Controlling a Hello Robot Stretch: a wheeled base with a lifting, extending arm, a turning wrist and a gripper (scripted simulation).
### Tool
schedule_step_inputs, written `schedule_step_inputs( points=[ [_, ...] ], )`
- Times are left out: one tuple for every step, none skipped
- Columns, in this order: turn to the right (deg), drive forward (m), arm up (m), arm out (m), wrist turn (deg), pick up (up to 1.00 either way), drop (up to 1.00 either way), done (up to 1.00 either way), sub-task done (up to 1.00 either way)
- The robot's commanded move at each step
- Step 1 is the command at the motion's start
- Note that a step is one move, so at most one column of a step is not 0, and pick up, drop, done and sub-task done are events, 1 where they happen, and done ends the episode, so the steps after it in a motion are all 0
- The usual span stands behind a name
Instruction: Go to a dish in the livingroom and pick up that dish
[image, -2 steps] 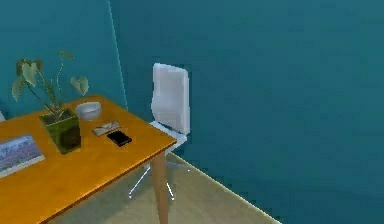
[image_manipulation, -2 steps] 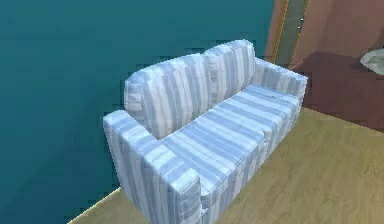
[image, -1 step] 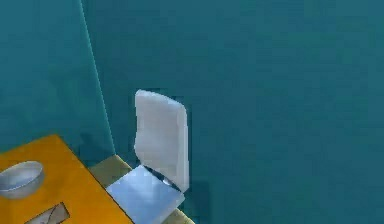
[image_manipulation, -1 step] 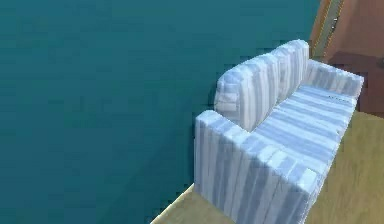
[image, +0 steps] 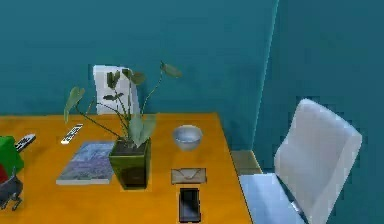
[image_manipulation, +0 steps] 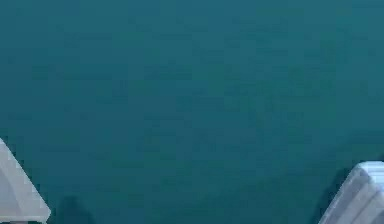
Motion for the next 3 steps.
schedule_step_inputs(
  points=[
    [-45.0, 0.0, 0.0, 0.0, 0.0, 0.0, 0.0, 0.0, 0.0],
    [-42.0, 0.0, 0.0, 0.0, 0.0, 0.0, 0.0, 0.0, 0.0],
    [45.0, 0.0, 0.0, 0.0, 0.0, 0.0, 0.0, 0.0, 0.0]
  ],
)
